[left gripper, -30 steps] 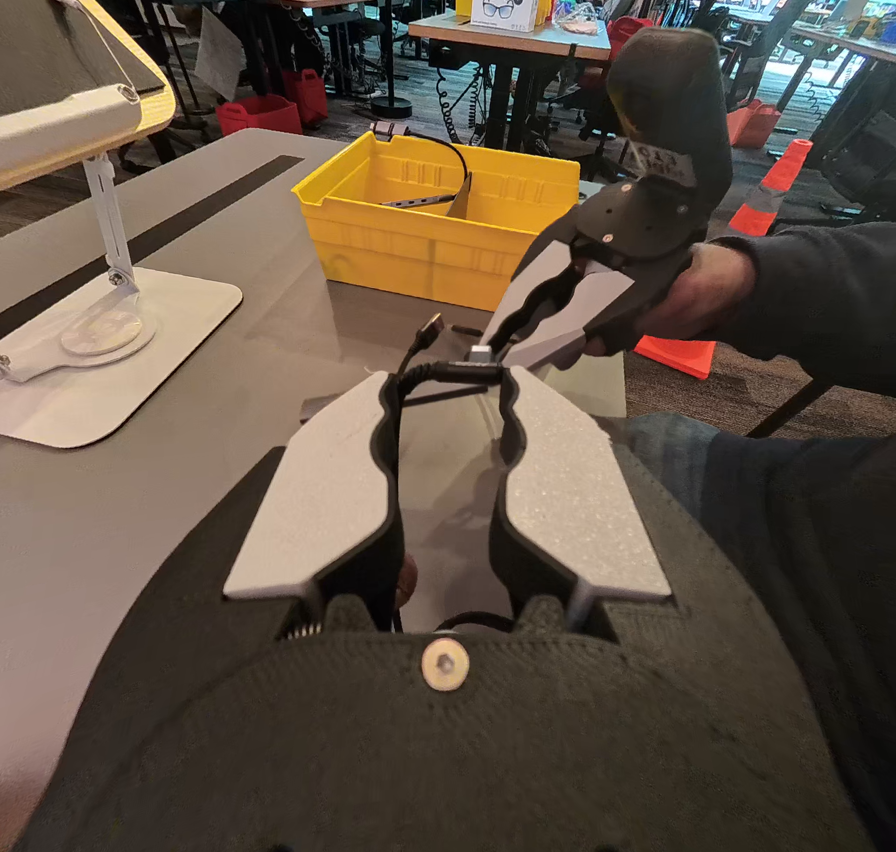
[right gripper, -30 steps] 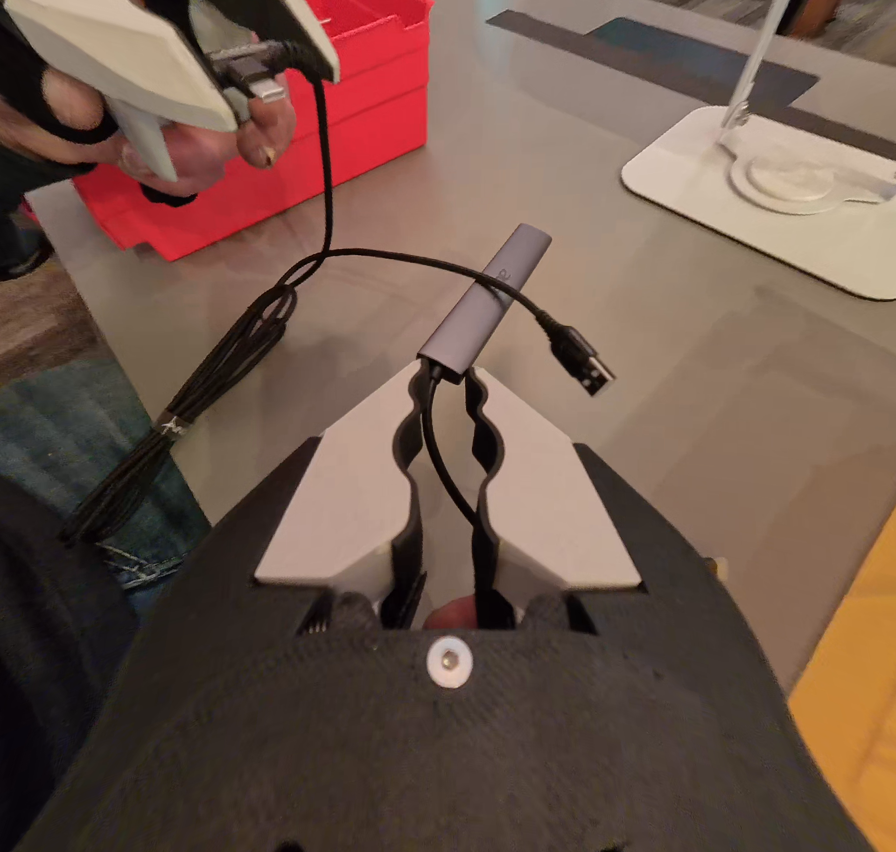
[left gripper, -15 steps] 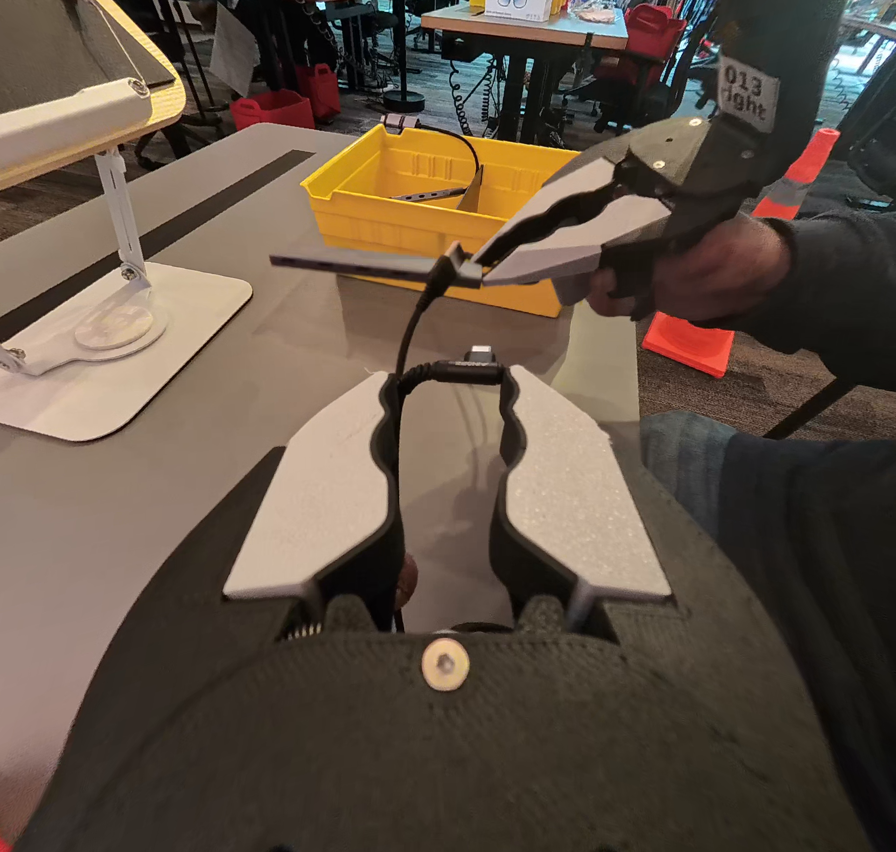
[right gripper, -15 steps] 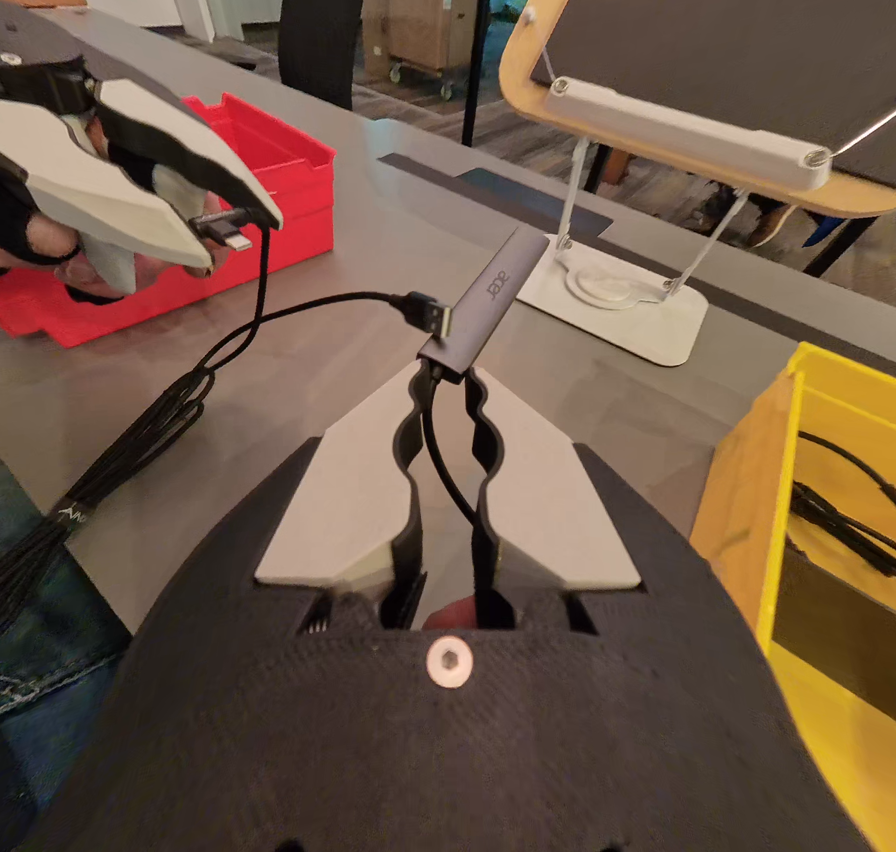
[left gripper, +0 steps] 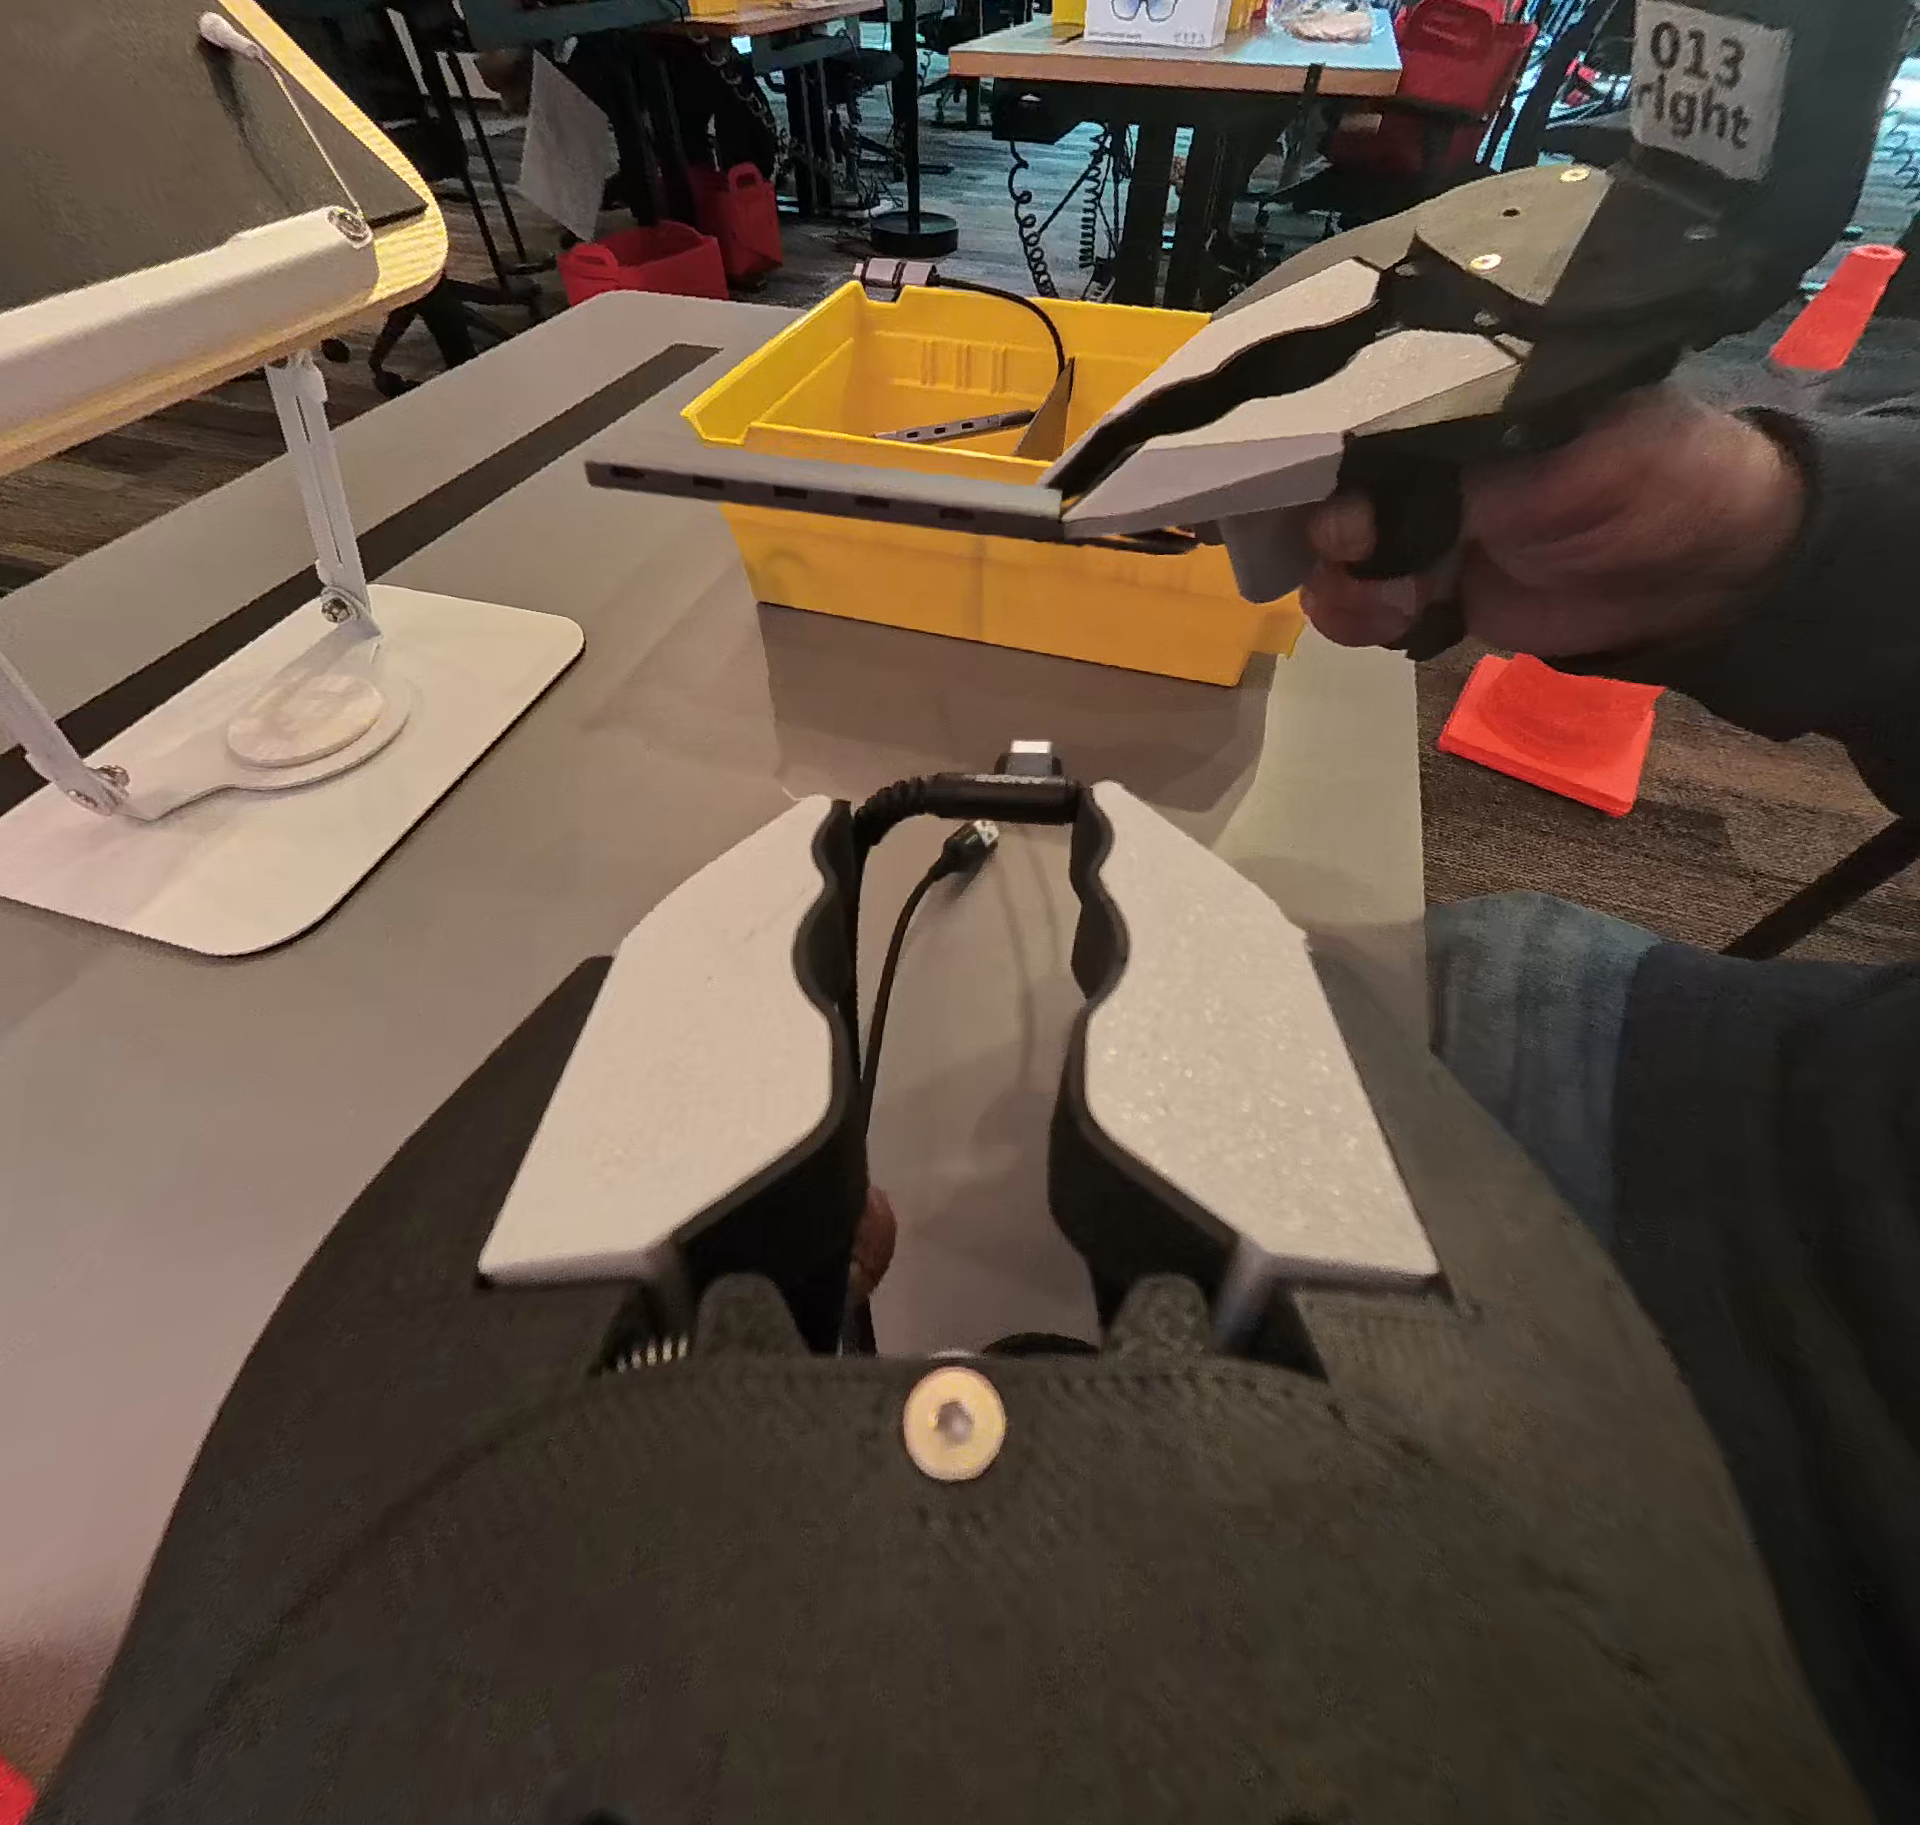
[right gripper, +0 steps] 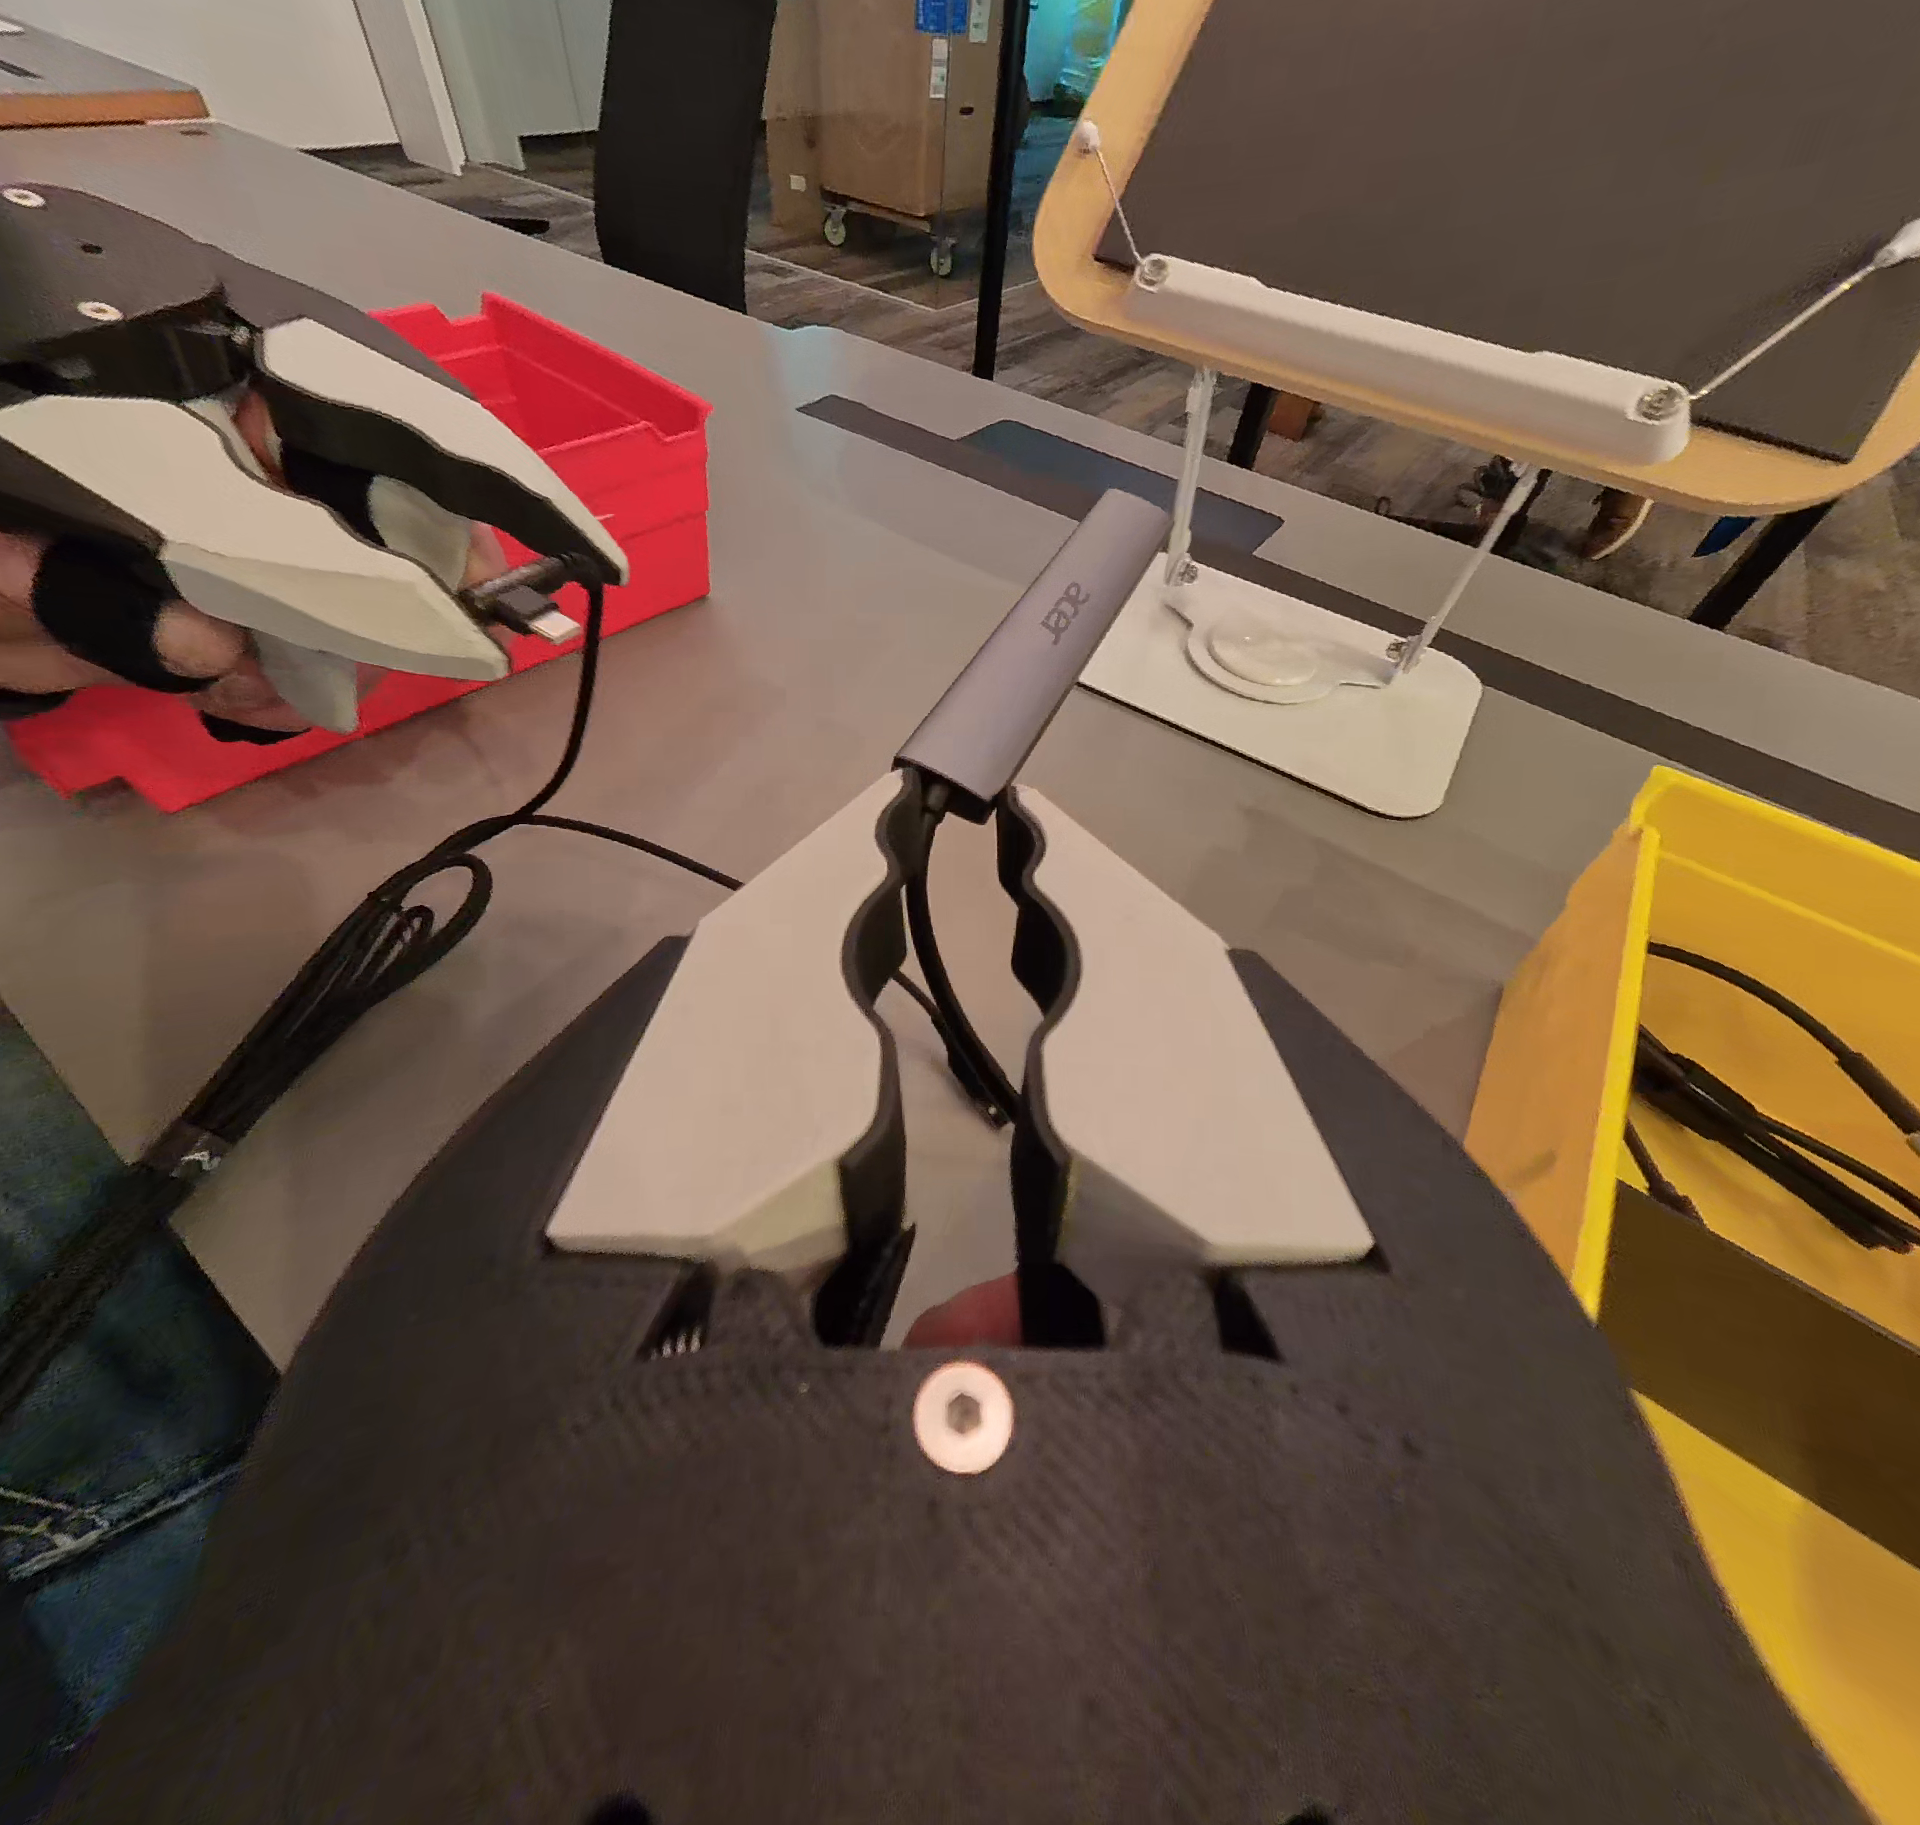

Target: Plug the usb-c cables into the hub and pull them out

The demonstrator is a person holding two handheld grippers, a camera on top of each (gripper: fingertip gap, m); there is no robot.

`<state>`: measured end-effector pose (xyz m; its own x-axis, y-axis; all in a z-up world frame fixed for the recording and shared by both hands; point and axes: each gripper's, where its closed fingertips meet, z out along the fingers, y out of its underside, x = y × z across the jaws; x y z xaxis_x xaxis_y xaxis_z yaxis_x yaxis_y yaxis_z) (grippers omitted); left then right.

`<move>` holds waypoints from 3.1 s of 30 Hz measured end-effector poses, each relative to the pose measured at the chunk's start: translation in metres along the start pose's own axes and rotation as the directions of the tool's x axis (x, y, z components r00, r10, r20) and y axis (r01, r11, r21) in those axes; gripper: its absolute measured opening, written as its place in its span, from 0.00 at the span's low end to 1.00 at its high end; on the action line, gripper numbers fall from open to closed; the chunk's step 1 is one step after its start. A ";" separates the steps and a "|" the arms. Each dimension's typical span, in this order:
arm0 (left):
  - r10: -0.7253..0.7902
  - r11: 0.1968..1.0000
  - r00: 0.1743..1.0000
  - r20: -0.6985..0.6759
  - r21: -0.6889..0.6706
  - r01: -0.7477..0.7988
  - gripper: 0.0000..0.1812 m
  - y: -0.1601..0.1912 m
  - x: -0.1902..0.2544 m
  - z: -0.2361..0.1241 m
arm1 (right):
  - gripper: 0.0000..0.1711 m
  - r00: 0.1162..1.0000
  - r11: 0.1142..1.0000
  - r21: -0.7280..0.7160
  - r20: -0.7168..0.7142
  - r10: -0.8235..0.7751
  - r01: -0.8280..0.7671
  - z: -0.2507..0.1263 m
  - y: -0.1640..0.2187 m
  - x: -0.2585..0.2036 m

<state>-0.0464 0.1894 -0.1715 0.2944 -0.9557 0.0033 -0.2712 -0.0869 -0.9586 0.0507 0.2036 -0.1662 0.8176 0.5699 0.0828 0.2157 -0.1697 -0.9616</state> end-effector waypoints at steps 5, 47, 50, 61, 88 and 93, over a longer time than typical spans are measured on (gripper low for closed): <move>0.007 1.000 1.000 0.029 0.008 -0.007 0.22 0.000 -0.002 0.002 | 0.06 0.997 1.000 0.001 0.071 0.007 -0.007 0.002 -0.006 -0.022; 0.095 0.995 0.986 0.137 0.016 -0.098 0.21 -0.004 0.000 0.009 | 0.06 0.976 1.000 -0.018 0.217 -0.012 0.016 0.007 -0.009 -0.072; 0.097 0.995 0.987 0.132 0.015 -0.100 0.21 -0.003 0.001 0.009 | 0.06 0.974 0.999 -0.016 0.225 -0.029 0.033 0.006 -0.010 -0.073; 0.137 0.991 0.983 0.123 -0.006 -0.137 0.21 -0.003 0.004 0.008 | 0.07 0.964 0.995 -0.009 0.250 -0.092 0.097 0.004 -0.011 -0.076; 0.271 0.960 0.951 0.151 -0.111 -0.256 0.20 0.001 -0.002 0.008 | 0.00 0.931 0.973 -0.011 0.293 -0.219 0.232 0.005 -0.005 -0.085; 0.228 0.973 0.964 0.135 -0.052 -0.223 0.20 -0.005 0.000 0.006 | 0.02 0.943 0.988 0.030 0.295 -0.151 0.149 0.003 -0.013 -0.082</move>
<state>-0.0395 0.1918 -0.1688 0.3462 -0.9031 -0.2539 -0.3771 0.1139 -0.9192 -0.0208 0.1617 -0.1618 0.5811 0.8006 0.1458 0.3187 -0.0591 -0.9460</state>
